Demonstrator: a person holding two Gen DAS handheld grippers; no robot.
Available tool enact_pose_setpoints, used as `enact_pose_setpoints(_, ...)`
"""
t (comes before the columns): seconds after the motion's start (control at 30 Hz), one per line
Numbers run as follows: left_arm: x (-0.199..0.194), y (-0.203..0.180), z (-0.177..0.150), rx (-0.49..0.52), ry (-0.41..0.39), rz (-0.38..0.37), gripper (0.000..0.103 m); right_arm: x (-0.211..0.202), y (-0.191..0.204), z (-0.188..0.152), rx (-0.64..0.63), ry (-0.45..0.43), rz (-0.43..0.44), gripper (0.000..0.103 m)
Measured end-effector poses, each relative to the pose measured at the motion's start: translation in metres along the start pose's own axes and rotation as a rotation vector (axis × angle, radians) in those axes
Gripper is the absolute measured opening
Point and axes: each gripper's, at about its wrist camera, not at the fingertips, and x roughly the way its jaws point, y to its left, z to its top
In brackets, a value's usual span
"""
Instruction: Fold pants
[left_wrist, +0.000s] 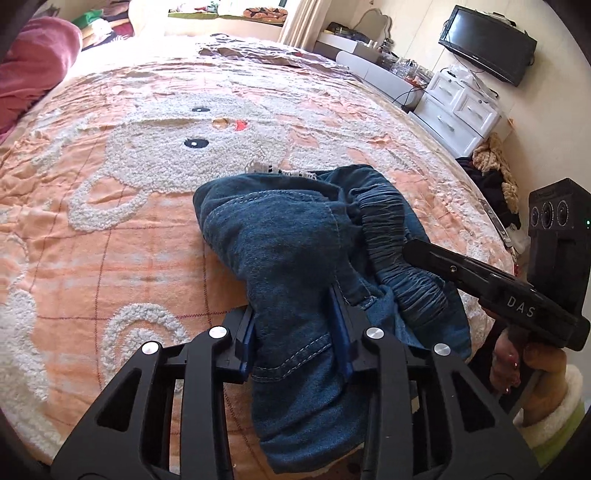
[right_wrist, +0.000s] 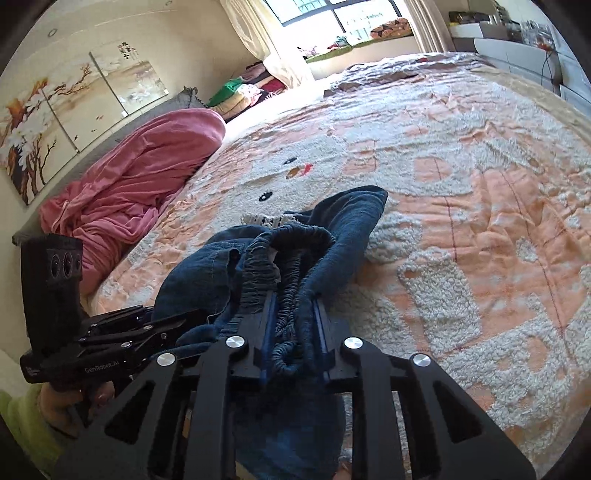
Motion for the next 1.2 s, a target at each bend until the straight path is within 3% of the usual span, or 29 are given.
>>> enact_pose_setpoints(0.2, -0.004, 0.002, 0.009, 0.006, -0.007, -0.002, 0.026, 0.010, 0.000, 0.012, 0.017, 0.034, -0.047, 0.019)
enact_pose_setpoints(0.27, -0.001, 0.005, 0.006, 0.005, 0.006, 0.001, 0.026, 0.012, -0.009, 0.010, 0.041, 0.051, -0.079, 0.029)
enact_pose_setpoints(0.33, 0.002, 0.007, 0.002, 0.010, 0.020, 0.011, 0.031, 0.013, -0.020, 0.006, 0.082, 0.070, -0.077, 0.052)
enact_pose_setpoints(0.47, 0.006, 0.015, -0.002, -0.008, 0.027, 0.008, 0.041, 0.020, -0.034, 0.003, 0.140, 0.097, -0.050, 0.057)
enact_pose_setpoints(0.5, 0.007, 0.017, -0.003, -0.015, 0.026, 0.003, 0.042, 0.023, -0.038, 0.002, 0.162, 0.102, -0.036, 0.056)
enact_pose_setpoints(0.57, 0.011, 0.020, -0.004, -0.030, 0.035, -0.011, 0.042, 0.028, -0.039, -0.001, 0.183, 0.105, 0.032, 0.033)
enact_pose_setpoints(0.63, 0.014, 0.021, -0.005, -0.044, 0.047, -0.034, 0.025, 0.028, -0.036, -0.001, 0.187, 0.099, 0.071, 0.024)
enact_pose_setpoints(0.7, 0.009, 0.017, -0.002, -0.024, 0.036, -0.028, 0.019, 0.021, -0.025, 0.001, 0.137, 0.067, 0.062, 0.021)
enact_pose_setpoints(0.83, -0.013, 0.009, 0.011, 0.007, -0.029, -0.027, 0.017, 0.006, 0.005, 0.015, 0.036, 0.005, 0.053, 0.020)
enact_pose_setpoints(0.97, -0.032, 0.015, 0.038, 0.036, -0.100, 0.024, 0.017, 0.009, 0.026, 0.044, -0.031, -0.028, 0.057, 0.020)
enact_pose_setpoints(1.2, -0.027, 0.049, 0.082, 0.028, -0.129, 0.123, 0.018, 0.058, 0.041, 0.095, -0.062, -0.022, 0.058, 0.020)
